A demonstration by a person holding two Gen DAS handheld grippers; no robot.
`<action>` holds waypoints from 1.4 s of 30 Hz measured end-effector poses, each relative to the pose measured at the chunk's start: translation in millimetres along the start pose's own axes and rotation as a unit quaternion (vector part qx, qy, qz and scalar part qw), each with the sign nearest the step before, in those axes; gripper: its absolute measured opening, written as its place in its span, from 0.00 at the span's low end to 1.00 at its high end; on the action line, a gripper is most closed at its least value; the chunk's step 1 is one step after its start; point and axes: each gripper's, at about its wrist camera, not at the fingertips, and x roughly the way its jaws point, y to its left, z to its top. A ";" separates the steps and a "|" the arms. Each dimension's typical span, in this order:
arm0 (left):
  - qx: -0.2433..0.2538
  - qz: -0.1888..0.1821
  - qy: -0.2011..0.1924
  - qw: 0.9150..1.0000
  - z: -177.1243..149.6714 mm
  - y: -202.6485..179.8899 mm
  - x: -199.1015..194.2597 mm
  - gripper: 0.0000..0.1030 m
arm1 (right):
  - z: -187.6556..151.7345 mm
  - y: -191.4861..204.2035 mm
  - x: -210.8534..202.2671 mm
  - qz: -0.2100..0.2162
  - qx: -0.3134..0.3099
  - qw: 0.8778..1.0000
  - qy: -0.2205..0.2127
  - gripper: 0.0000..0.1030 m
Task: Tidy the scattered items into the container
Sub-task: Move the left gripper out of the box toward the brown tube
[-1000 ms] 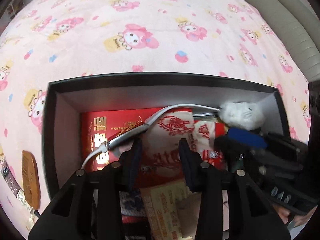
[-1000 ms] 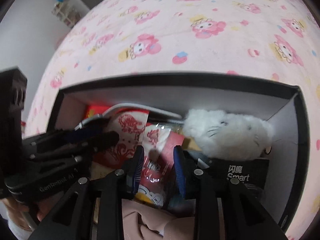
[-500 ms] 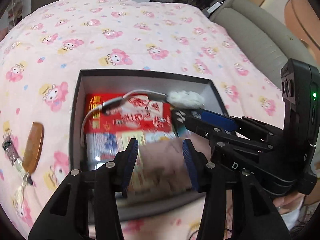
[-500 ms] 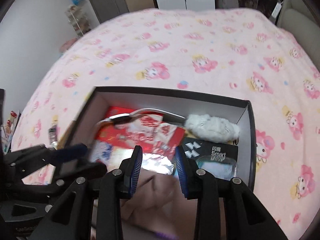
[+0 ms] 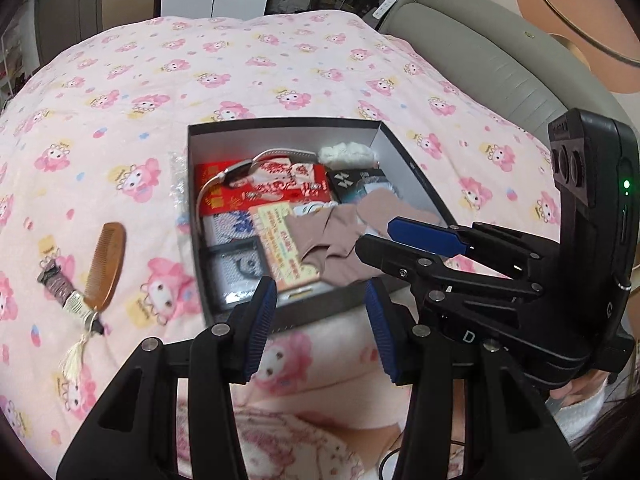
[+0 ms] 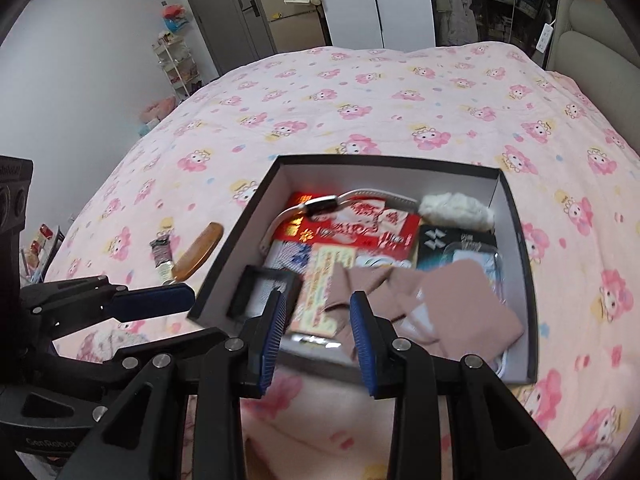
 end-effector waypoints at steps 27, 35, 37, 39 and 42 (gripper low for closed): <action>-0.132 0.016 -0.007 0.991 -71.9 141.2 -55.2 0.46 | 0.3 150.2 68.4 0.066 -0.111 0.989 0.074 0.29; -0.149 0.028 0.003 0.988 -71.4 176.3 -42.4 0.46 | 7.2 164.6 103.4 0.069 -0.102 0.987 0.104 0.29; -0.154 0.028 0.008 0.988 -70.5 185.6 -37.4 0.46 | 8.8 167.9 113.1 0.066 -0.102 0.986 0.110 0.29; -0.158 0.029 0.014 0.987 -69.9 194.9 -32.0 0.46 | 11.3 171.0 122.7 0.062 -0.103 0.986 0.116 0.29; -0.166 0.035 0.026 0.985 -68.5 208.9 -21.7 0.46 | 15.2 174.9 134.2 0.063 -0.110 0.984 0.121 0.29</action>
